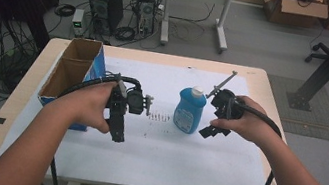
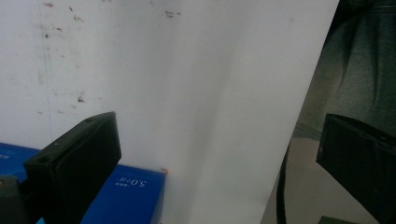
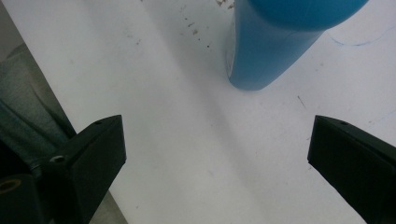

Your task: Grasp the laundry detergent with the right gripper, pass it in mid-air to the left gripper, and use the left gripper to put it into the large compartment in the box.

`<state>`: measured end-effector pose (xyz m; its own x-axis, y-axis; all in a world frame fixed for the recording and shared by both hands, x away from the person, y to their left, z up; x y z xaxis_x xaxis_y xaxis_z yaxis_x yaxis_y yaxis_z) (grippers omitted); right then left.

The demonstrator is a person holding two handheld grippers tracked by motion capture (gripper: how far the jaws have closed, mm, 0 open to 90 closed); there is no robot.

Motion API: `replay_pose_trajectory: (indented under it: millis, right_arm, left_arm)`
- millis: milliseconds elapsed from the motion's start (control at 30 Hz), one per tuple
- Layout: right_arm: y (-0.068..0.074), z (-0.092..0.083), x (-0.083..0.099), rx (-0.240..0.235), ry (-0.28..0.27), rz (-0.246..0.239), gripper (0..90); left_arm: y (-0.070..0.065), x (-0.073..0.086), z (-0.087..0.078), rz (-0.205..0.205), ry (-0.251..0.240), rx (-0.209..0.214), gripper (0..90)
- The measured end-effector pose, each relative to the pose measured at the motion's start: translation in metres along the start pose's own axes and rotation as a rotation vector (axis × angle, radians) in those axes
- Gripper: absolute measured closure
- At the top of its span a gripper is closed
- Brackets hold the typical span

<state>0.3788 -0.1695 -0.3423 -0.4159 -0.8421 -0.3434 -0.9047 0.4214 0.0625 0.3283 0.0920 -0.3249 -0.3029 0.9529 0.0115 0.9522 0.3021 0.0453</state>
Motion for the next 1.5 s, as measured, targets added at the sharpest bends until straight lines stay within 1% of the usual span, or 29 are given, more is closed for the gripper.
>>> replay_pose_trajectory:
  millis: [133, 367, 500, 633, 933, 1067, 1133, 1233, 1267, 1400, 1500]
  right_arm:
    - [-0.004, 0.005, 0.003, -0.004, -0.029, 0.003, 4.4]
    - [-0.010, 0.010, 0.006, -0.004, -0.066, 0.014, 4.4]
    - [-0.013, 0.013, 0.007, 0.000, -0.100, 0.009, 4.4]
    - [-0.016, 0.016, 0.009, 0.000, -0.121, 0.007, 4.3]
    - [-0.018, 0.023, 0.010, -0.007, -0.183, -0.003, 4.2]
    - [-0.019, 0.026, 0.010, -0.007, -0.197, -0.001, 4.1]
    - [-0.020, 0.030, 0.010, 0.001, -0.207, 0.000, 4.0]
    - [-0.021, 0.033, 0.009, -0.002, -0.230, 0.004, 4.0]
    - [-0.022, 0.034, 0.008, 0.004, -0.238, 0.007, 3.9]
    - [-0.023, 0.037, 0.007, 0.006, -0.258, 0.016, 3.9]
    - [-0.023, 0.040, 0.005, 0.005, -0.260, 0.015, 3.5]
  left_arm:
    - [-0.002, 0.000, 0.001, -0.002, 0.001, 0.008, 0.2]
    - [-0.004, 0.002, 0.001, 0.000, 0.004, 0.003, 0.2]
    - [-0.005, 0.002, 0.003, -0.004, 0.006, 0.011, 0.2]
    - [-0.005, 0.002, 0.003, -0.003, 0.009, 0.011, 0.2]
    - [-0.006, 0.001, 0.005, -0.001, 0.010, 0.017, 0.2]
    - [-0.006, 0.001, 0.004, -0.002, 0.013, 0.018, 0.2]
    - [-0.006, 0.001, 0.004, -0.001, 0.011, 0.019, 0.2]
    - [-0.006, 0.001, 0.004, -0.002, 0.014, 0.018, 0.2]
    - [-0.007, 0.001, 0.004, -0.002, 0.015, 0.021, 0.2]
    - [-0.007, 0.001, 0.004, 0.002, 0.016, 0.019, 0.2]
    - [-0.007, 0.001, 0.005, 0.001, 0.015, 0.020, 0.2]
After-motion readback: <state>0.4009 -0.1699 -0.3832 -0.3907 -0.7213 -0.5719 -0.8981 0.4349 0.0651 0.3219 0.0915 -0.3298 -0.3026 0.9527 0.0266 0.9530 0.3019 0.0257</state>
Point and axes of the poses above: each handheld gripper's, and its own axes: z roughly forward along the jaws, x roughly out of its underside, y roughly to its left, the point moved 4 cm from there along z, roughly forward along the jaws, and after that the axes turned 6 degrees about -z, right-handed, at the moved point
